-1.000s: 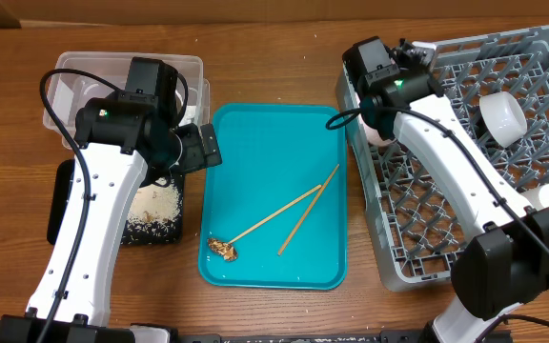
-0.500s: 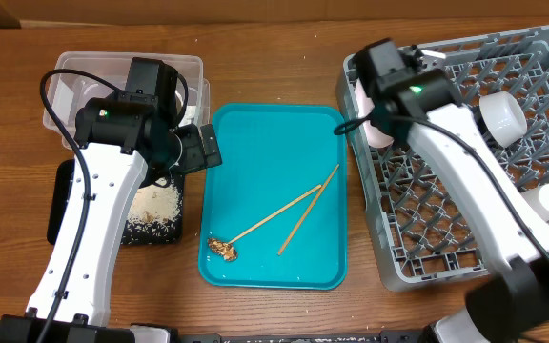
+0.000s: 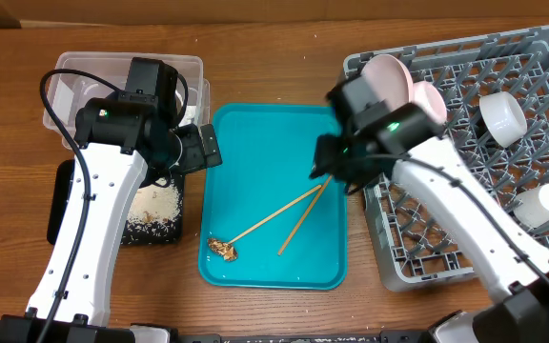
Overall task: Sort waste into correct bins and load items into the dishwasher
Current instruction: 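Place the white plate upright in the dish rack with right gripper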
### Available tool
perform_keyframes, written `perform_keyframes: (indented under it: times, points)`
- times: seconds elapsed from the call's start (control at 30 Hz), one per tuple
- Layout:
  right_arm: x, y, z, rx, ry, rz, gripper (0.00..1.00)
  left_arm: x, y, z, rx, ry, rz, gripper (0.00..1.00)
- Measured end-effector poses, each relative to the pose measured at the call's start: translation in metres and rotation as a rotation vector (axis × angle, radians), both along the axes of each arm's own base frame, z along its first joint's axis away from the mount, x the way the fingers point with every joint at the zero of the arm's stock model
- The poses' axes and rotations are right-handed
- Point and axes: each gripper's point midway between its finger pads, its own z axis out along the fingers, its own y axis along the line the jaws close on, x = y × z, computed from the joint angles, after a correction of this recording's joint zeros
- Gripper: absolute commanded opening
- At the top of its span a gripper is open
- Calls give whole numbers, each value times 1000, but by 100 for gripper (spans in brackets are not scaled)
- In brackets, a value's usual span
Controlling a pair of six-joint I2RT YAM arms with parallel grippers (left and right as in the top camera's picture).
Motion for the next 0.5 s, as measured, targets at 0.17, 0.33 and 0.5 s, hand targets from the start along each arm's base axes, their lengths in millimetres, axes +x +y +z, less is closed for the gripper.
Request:
perform_keyframes:
  times: [0.17, 0.33, 0.5]
  points:
    - [-20, 7, -52, 11, 90, -42, 62, 0, 0, 0, 0, 0, 0, 100]
    - [-41, 8, -88, -6, 167, -59, 62, 0, 0, 0, 0, 0, 0, 100]
    - [-45, 11, -112, -27, 231, -66, 62, 1, 0, 0, 0, -4, 0, 100]
